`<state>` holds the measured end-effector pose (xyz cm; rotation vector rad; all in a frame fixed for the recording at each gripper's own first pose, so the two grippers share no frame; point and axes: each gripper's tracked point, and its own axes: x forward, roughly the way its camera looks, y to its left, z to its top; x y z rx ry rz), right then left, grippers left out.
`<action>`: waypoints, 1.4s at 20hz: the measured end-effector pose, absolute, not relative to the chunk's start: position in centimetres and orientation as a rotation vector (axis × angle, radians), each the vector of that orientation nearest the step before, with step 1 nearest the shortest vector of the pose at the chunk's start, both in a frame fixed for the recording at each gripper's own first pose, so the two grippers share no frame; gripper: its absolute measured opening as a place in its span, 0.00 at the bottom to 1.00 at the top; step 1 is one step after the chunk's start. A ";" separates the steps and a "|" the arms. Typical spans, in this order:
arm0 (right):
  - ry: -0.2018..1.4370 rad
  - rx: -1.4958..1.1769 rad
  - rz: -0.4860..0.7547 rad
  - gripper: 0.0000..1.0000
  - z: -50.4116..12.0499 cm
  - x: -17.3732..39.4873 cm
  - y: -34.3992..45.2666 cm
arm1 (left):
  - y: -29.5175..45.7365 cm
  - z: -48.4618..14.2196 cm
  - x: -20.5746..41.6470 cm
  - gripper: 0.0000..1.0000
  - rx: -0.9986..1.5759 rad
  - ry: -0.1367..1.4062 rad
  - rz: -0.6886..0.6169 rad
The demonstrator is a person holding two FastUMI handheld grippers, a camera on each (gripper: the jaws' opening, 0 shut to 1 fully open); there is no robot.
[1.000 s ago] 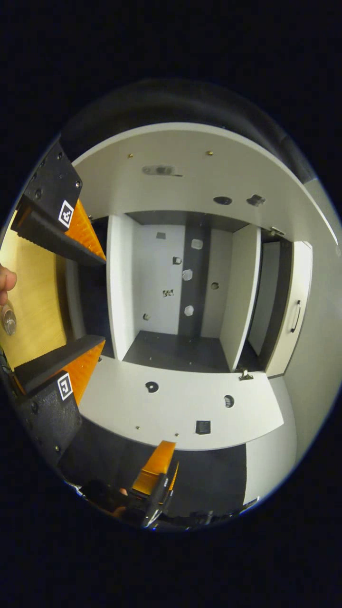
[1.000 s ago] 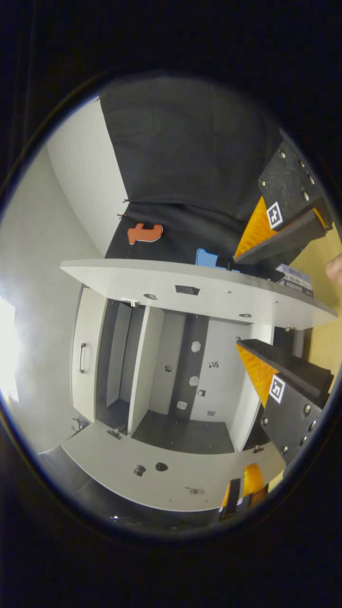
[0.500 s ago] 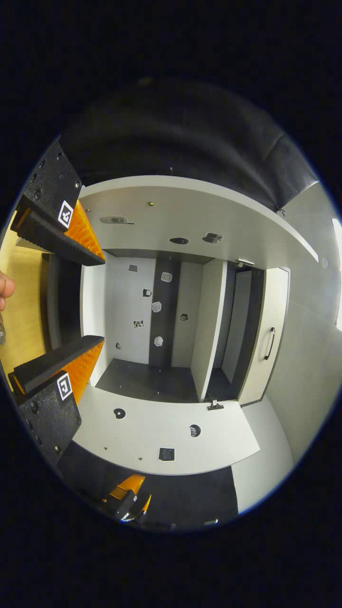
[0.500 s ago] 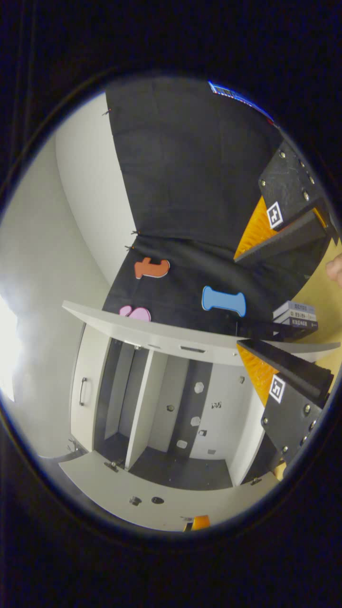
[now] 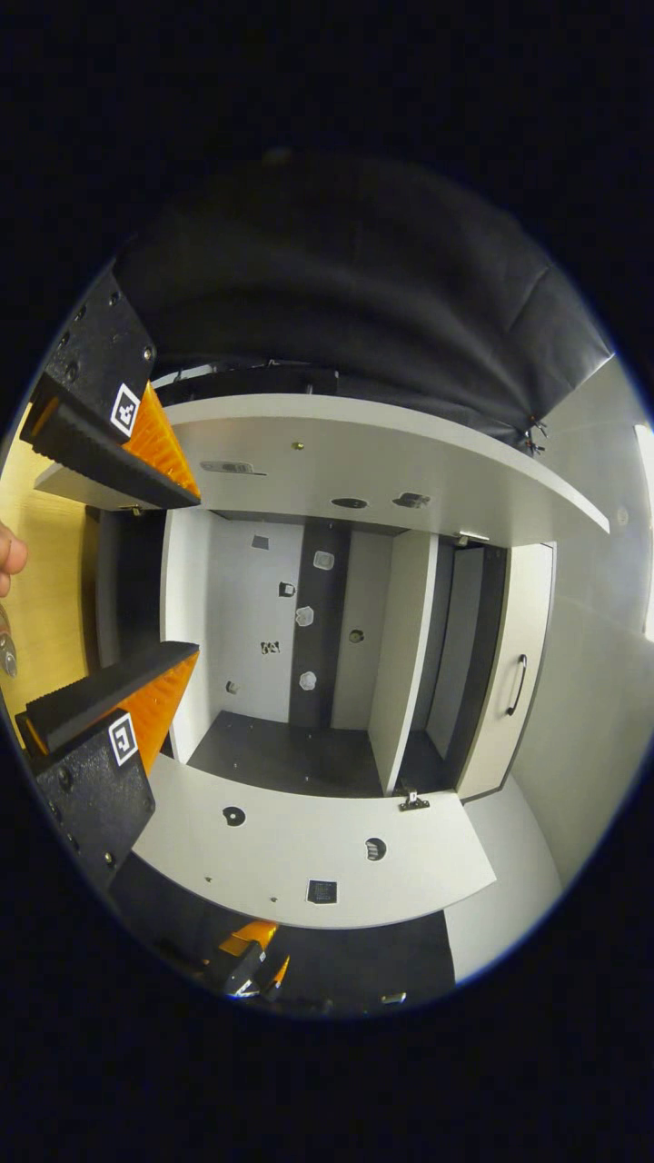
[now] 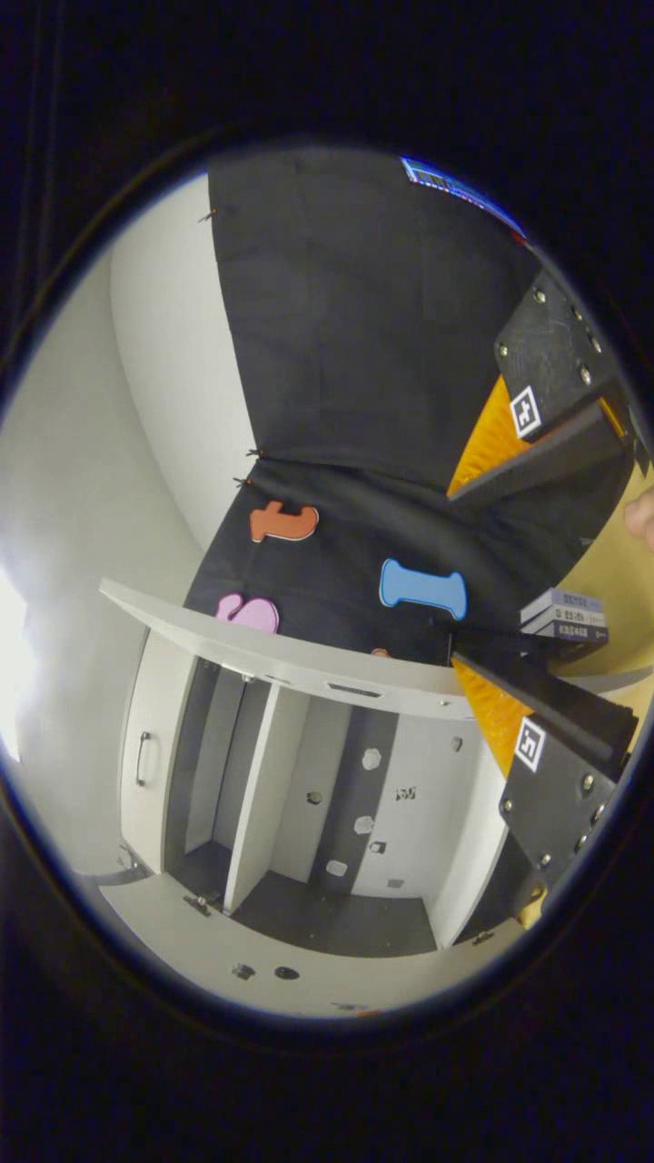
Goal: Grasp the bottle in the cabinet with the left hand and place it on the coaster, then close the right door with the right hand and the left door with the left hand.
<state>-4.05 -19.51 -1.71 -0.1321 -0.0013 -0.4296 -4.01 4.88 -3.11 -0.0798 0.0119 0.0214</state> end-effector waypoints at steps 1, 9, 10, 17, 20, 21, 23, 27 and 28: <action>-0.002 -0.126 -0.418 0.96 -1.8 -4.0 -19.4 | 5.1 -3.2 -4.1 0.95 -0.084 0.016 0.026; 0.002 -0.077 -0.300 0.92 -1.9 -3.6 -18.2 | 5.9 -2.4 -4.7 0.95 -0.096 -0.001 0.051; 0.000 -0.075 -0.282 0.92 -1.8 -3.6 -17.6 | 6.0 -2.4 -4.9 0.94 -0.096 -0.002 0.054; -0.017 -0.044 -0.147 0.95 -1.7 -2.2 -12.6 | 7.2 -2.2 -6.0 0.95 -0.094 -0.011 0.099; -0.018 -0.016 -0.101 0.93 -1.8 -1.6 -10.9 | 7.7 -2.2 -5.9 0.94 -0.088 -0.015 0.128; -0.019 -0.011 -0.088 0.95 -1.8 -1.3 -10.4 | 8.0 -2.2 -6.0 0.94 -0.087 -0.015 0.138; -0.022 -0.008 -0.062 0.95 -1.8 -0.8 -9.3 | 8.7 -2.2 -6.7 0.94 -0.084 -0.018 0.156; -0.021 0.006 -0.017 0.95 -1.9 0.1 -7.3 | 10.2 -2.1 -7.4 0.95 -0.079 -0.024 0.197; -0.019 0.010 -0.006 0.95 -2.0 0.3 -6.7 | 10.6 -2.1 -7.7 0.95 -0.079 -0.024 0.207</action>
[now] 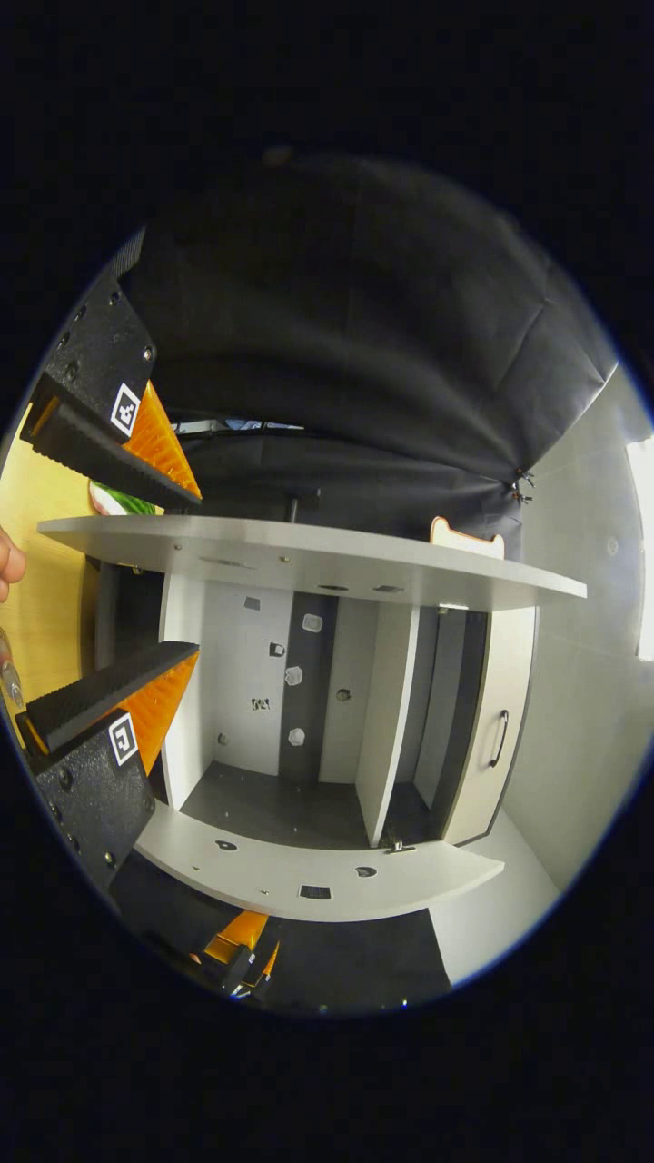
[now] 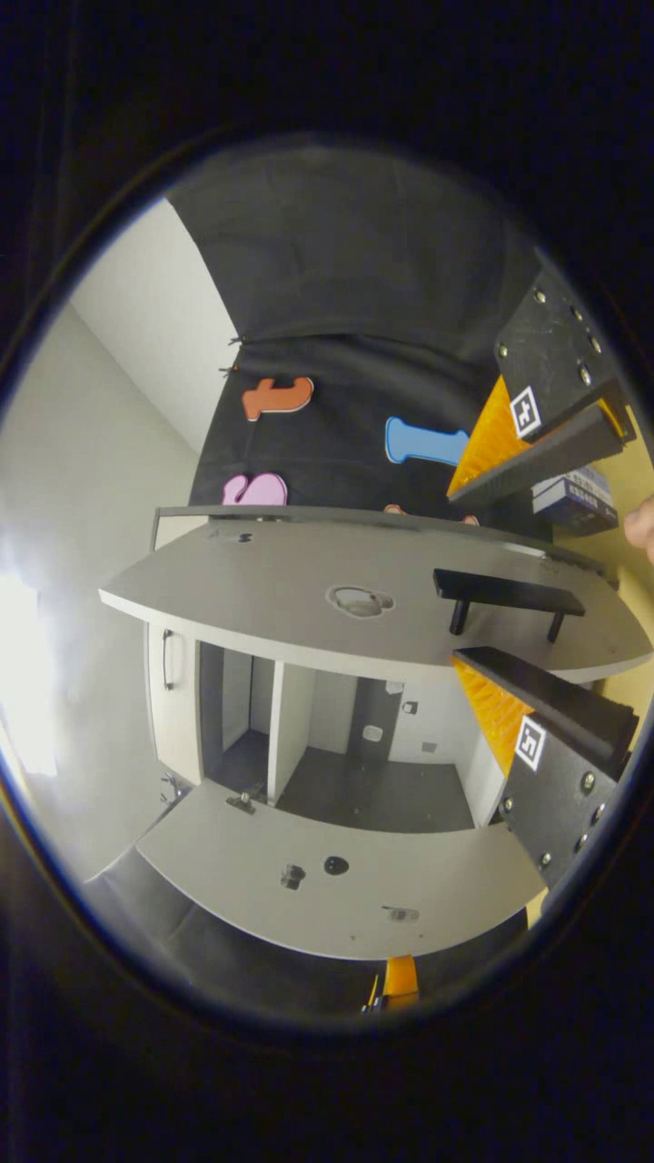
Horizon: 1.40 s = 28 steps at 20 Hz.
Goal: Grasp the bottle in the cabinet with the left hand and place it on the coaster, then close the right door with the right hand and the left door with the left hand.
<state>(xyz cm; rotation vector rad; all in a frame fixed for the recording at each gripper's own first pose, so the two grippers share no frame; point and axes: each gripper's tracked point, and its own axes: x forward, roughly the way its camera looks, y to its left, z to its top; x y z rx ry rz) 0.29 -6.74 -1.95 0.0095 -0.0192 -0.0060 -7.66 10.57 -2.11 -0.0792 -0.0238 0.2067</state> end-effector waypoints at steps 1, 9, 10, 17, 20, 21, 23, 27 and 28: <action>-0.014 0.013 0.006 0.95 -2.0 0.5 -6.2 | 10.9 -2.1 -7.9 0.95 -0.080 -0.024 0.216; 0.006 0.005 0.126 0.95 -2.6 0.6 -1.1 | 13.6 -2.8 -9.1 0.94 -0.101 -0.015 0.282; 0.007 0.001 0.137 0.95 -2.6 0.6 -0.5 | 13.9 -2.9 -9.2 0.94 -0.103 -0.014 0.289; 0.012 -0.001 0.169 0.95 -2.6 0.3 1.2 | 15.9 -3.7 -9.7 0.94 -0.128 0.000 0.339; 0.018 0.002 0.164 0.95 -2.7 0.4 1.0 | 16.8 -4.0 -9.6 0.94 -0.140 0.005 0.357; 0.018 0.003 0.162 0.95 -2.8 0.4 1.0 | 17.1 -4.1 -9.6 0.94 -0.144 0.006 0.362; 0.020 0.000 0.156 0.95 -2.8 0.4 0.9 | 17.5 -4.3 -9.3 0.94 -0.147 0.012 0.370; 0.025 -0.012 0.136 0.95 -3.0 0.4 0.4 | 17.9 -4.7 -8.8 0.95 -0.148 0.021 0.371; 0.025 -0.014 0.130 0.95 -3.0 0.4 0.3 | 17.9 -4.8 -8.5 0.95 -0.149 0.022 0.367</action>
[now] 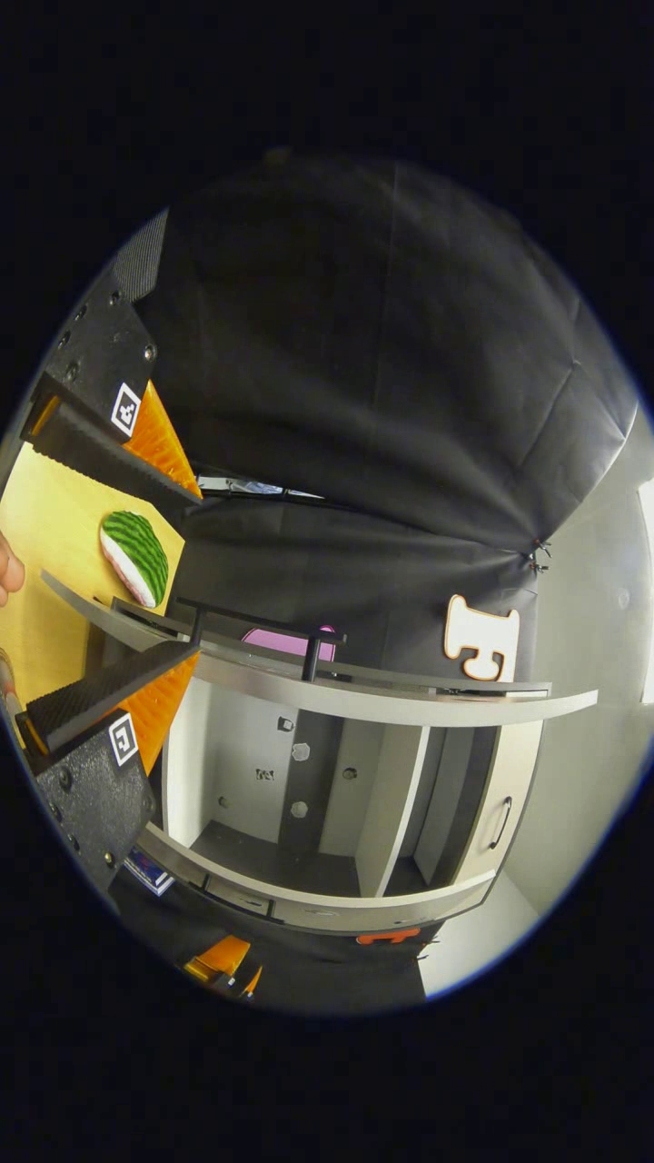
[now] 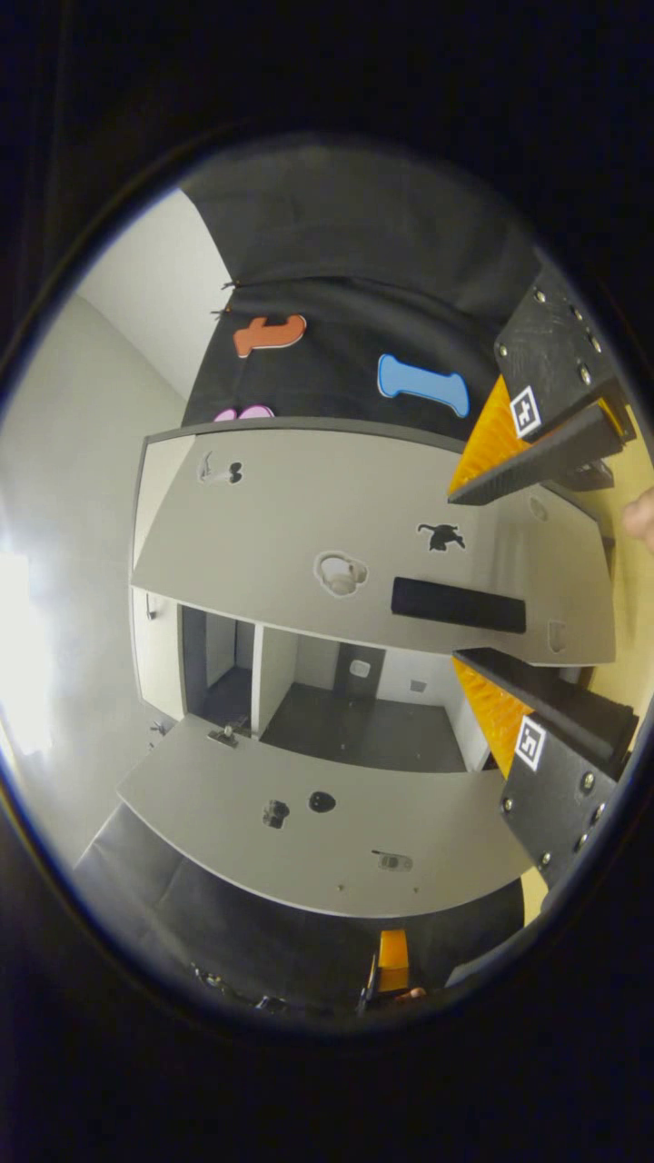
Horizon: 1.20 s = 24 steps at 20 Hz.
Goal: Grasp the bottle in the cabinet with the left hand and place it on the coaster, then close the right door with the right hand and the left door with the left hand.
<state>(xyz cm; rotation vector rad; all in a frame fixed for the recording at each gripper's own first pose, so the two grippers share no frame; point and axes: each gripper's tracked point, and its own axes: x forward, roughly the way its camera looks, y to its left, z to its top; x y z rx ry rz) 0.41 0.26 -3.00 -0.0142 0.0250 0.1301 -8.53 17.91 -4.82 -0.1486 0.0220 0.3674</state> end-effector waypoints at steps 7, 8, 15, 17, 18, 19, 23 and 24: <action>0.036 -0.020 0.100 0.95 -3.4 0.8 -0.2 | 18.6 -5.1 -7.1 0.95 -0.138 0.025 0.361; 0.035 -0.022 0.098 0.95 -3.4 0.9 -0.2 | 18.8 -5.3 -6.9 0.95 -0.136 0.028 0.361; 0.043 -0.026 0.095 0.95 -4.0 1.6 0.3 | 19.5 -5.8 -6.0 0.95 -0.122 0.039 0.367; 0.045 -0.025 0.098 0.95 -4.1 1.9 0.5 | 19.6 -5.9 -6.0 0.95 -0.121 0.042 0.364; 0.046 -0.025 0.100 0.95 -4.1 2.0 0.6 | 19.5 -5.8 -6.0 0.95 -0.121 0.040 0.359; 0.046 -0.024 0.101 0.95 -4.2 2.0 0.7 | 19.5 -5.8 -5.9 0.95 -0.122 0.038 0.353; 0.050 -0.016 0.115 0.95 -4.4 2.4 1.2 | 19.3 -5.8 -5.8 0.94 -0.120 0.046 0.330; 0.052 -0.014 0.118 0.95 -4.4 2.4 1.4 | 19.2 -5.8 -5.8 0.94 -0.111 0.046 0.327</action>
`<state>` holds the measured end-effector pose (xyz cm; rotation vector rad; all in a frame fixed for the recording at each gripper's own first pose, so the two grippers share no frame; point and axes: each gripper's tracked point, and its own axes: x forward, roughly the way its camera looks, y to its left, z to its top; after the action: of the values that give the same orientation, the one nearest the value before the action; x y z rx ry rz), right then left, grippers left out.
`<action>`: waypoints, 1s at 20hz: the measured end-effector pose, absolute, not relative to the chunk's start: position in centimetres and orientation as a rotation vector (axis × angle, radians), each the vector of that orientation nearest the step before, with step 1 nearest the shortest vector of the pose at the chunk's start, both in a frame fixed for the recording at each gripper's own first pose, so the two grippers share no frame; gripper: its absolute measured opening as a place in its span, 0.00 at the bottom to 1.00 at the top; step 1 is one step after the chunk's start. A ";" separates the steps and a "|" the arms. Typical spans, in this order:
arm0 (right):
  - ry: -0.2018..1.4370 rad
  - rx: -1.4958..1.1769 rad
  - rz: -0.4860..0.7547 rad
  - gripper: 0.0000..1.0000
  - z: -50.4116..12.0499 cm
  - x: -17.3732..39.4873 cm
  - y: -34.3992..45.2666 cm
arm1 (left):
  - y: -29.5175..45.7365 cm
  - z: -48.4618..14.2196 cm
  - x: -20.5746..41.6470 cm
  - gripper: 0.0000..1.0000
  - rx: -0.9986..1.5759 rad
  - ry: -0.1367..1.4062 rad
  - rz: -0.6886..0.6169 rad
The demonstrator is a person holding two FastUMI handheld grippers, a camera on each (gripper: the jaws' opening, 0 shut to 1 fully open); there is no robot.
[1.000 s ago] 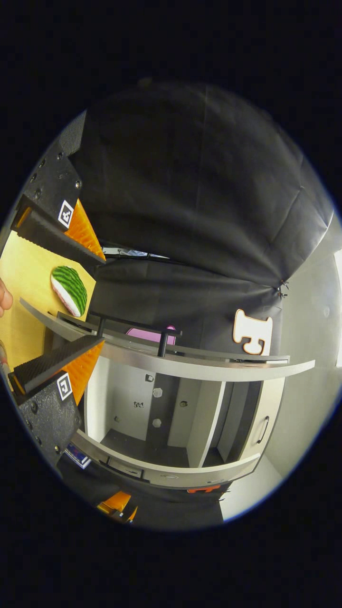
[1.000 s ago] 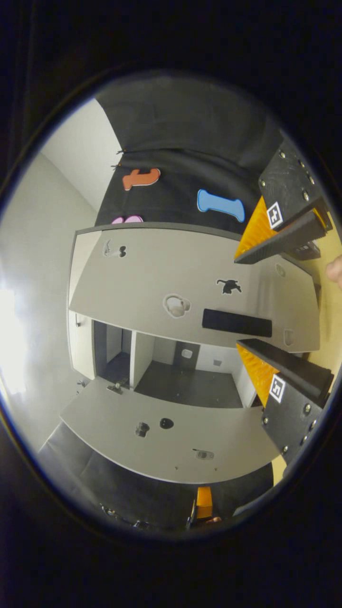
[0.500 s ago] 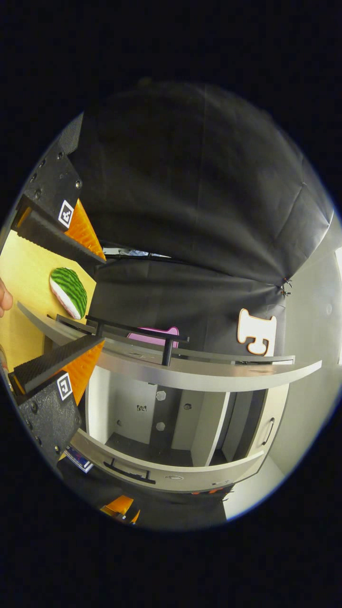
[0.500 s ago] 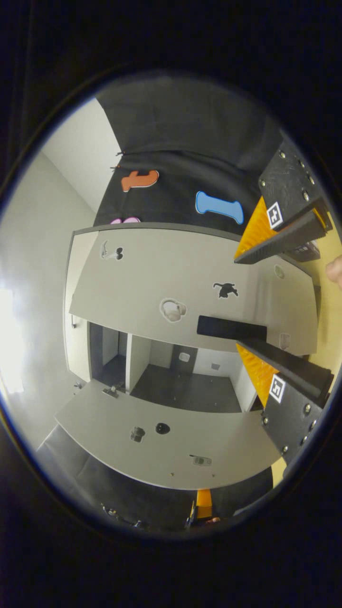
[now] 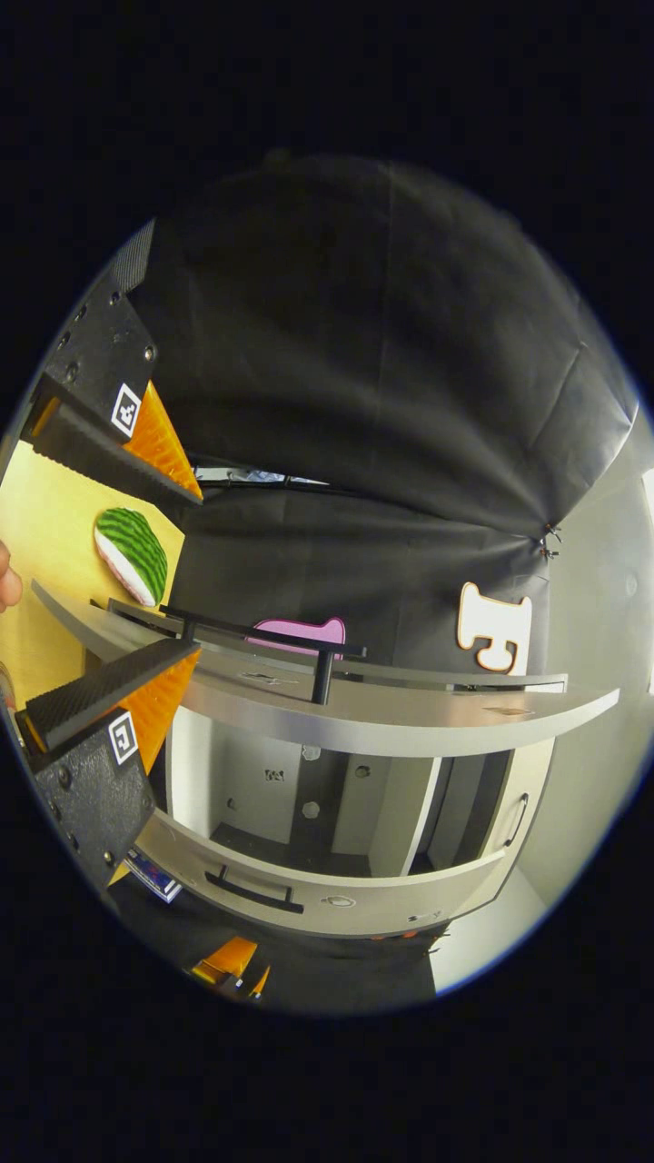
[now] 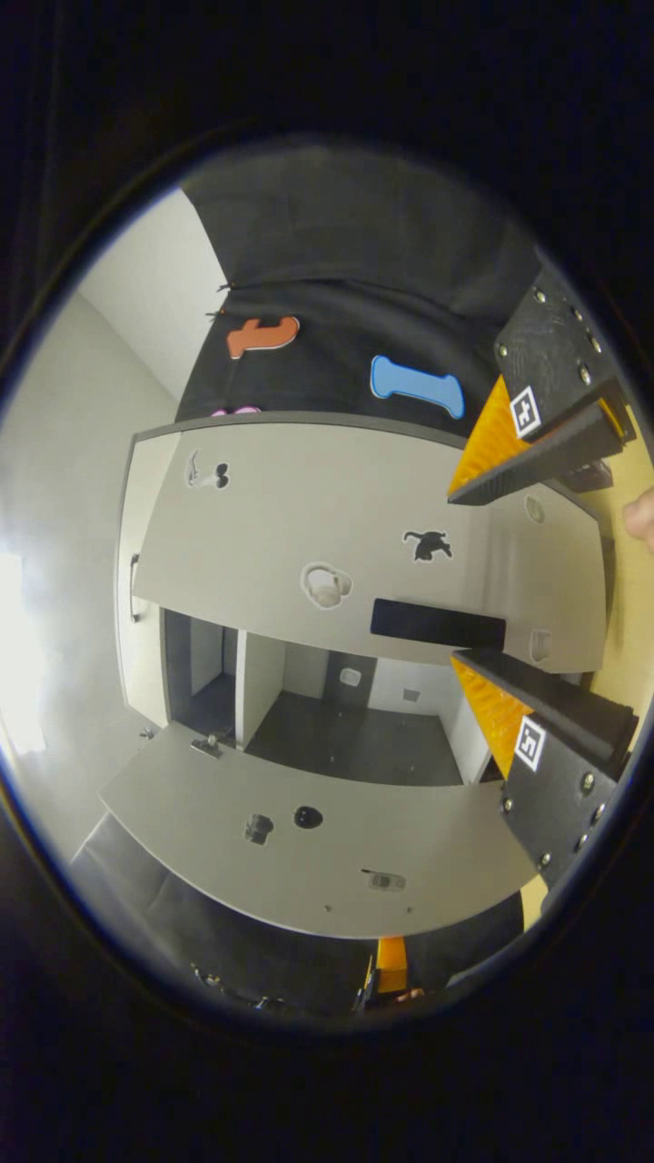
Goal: Grasp the bottle in the cabinet with the left hand and place it on the coaster, then close the right door with the right hand and the left door with the left hand.
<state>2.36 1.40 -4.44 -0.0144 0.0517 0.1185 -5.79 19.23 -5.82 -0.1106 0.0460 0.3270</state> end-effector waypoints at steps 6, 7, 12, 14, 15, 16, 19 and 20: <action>0.060 -0.022 0.126 0.95 -4.7 2.3 1.6 | 18.6 -5.7 -5.1 0.94 -0.076 0.052 0.252; 0.060 -0.023 0.124 0.95 -4.8 2.2 1.5 | 18.5 -5.7 -4.9 0.94 -0.076 0.053 0.236; 0.064 -0.028 0.107 0.93 -4.7 1.7 0.7 | 18.1 -5.9 -4.5 0.94 -0.058 0.054 0.154; 0.064 -0.031 0.097 0.93 -4.6 1.5 0.3 | 18.0 -5.9 -4.2 0.94 -0.048 0.053 0.130; 0.066 -0.031 0.093 0.93 -4.7 1.3 0.2 | 17.9 -5.9 -4.1 0.94 -0.047 0.052 0.119; 0.068 -0.030 0.090 0.93 -4.7 1.2 0.0 | 17.8 -5.9 -3.9 0.94 -0.049 0.052 0.107; 0.069 -0.031 0.081 0.95 -4.8 0.9 -0.3 | 17.5 -6.0 -3.9 0.94 -0.061 0.054 0.074; 0.069 -0.034 0.078 0.95 -4.7 0.8 -0.3 | 17.5 -6.0 -3.7 0.94 -0.060 0.054 0.060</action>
<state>0.82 -0.35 -4.67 -0.0337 0.0688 0.0783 -3.75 17.50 -5.99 -0.0597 0.0541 0.0603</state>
